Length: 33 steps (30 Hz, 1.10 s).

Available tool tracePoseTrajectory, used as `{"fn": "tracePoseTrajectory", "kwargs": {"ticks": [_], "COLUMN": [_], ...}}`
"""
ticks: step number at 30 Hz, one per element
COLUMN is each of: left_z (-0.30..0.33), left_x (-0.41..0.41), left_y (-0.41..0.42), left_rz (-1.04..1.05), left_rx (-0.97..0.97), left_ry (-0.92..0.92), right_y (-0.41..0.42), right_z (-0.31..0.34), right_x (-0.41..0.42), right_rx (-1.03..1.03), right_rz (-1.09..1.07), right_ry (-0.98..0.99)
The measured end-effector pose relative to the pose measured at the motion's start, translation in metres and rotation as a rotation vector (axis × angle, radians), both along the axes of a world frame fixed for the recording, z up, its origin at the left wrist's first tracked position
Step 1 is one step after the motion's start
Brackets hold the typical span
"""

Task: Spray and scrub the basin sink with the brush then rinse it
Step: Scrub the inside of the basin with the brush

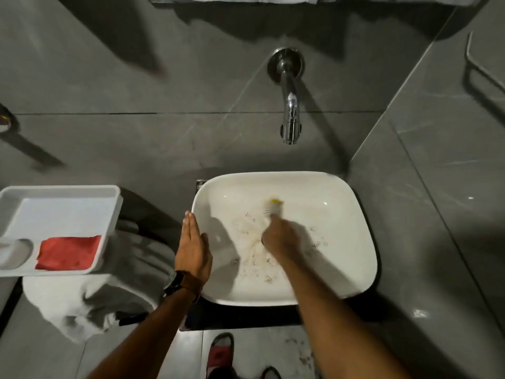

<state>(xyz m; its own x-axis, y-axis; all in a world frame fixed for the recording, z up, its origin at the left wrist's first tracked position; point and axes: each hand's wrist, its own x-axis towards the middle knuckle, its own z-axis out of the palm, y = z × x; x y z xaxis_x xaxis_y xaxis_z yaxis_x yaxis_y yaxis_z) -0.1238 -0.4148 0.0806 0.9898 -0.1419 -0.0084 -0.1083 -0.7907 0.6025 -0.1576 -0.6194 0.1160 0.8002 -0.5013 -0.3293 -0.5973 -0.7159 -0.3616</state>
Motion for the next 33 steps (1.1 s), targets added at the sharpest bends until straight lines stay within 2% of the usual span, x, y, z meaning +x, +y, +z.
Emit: {"fn": "tracePoseTrajectory", "kwargs": {"ticks": [2,4,7,10,11,14,19,21,23,25,28,31,33], "left_z": [0.001,0.004,0.003,0.005,0.006,0.008,0.008,0.008,0.009,0.009,0.011,0.013,0.014], "left_x": [-0.002,-0.002,0.001,-0.002,-0.003,-0.003,-0.003,-0.003,-0.003,-0.003,-0.006,-0.008,-0.006], "left_y": [0.001,0.002,0.002,-0.002,-0.003,-0.003,0.002,0.002,0.002,0.001,-0.001,-0.002,-0.002], "left_rz": [-0.031,-0.038,-0.027,-0.02,-0.018,-0.002,-0.018,-0.018,-0.022,-0.017,0.002,0.006,0.012], "left_rx": [0.007,-0.002,0.008,-0.006,-0.009,-0.02,-0.038,-0.04,-0.048,-0.059,-0.07,-0.073,-0.071], "left_ry": [-0.01,-0.011,-0.012,0.001,0.004,0.017,0.003,0.001,-0.002,0.009,0.028,0.036,0.039], "right_y": [0.073,0.105,0.045,-0.051,-0.069,-0.057,0.079,0.097,0.072,0.026,-0.03,-0.043,-0.024], "right_z": [0.001,0.002,0.002,-0.003,-0.001,-0.001,0.013,0.022,0.025,0.021,0.02,0.019,0.019], "right_x": [0.006,0.002,0.001,-0.025,-0.037,-0.039,-0.011,-0.016,-0.028,-0.052,-0.087,-0.101,-0.094], "right_rx": [0.144,0.235,0.019,-0.292,-0.312,-0.174,0.146,0.154,0.051,-0.048,-0.16,-0.217,-0.161], "right_rz": [0.193,0.286,0.293,0.014,-0.067,-0.124,0.261,0.322,0.359,0.307,0.115,-0.069,-0.05], "right_ry": [0.003,-0.024,-0.007,0.062,0.071,0.055,0.073,0.07,0.098,0.165,0.229,0.291,0.316]}}
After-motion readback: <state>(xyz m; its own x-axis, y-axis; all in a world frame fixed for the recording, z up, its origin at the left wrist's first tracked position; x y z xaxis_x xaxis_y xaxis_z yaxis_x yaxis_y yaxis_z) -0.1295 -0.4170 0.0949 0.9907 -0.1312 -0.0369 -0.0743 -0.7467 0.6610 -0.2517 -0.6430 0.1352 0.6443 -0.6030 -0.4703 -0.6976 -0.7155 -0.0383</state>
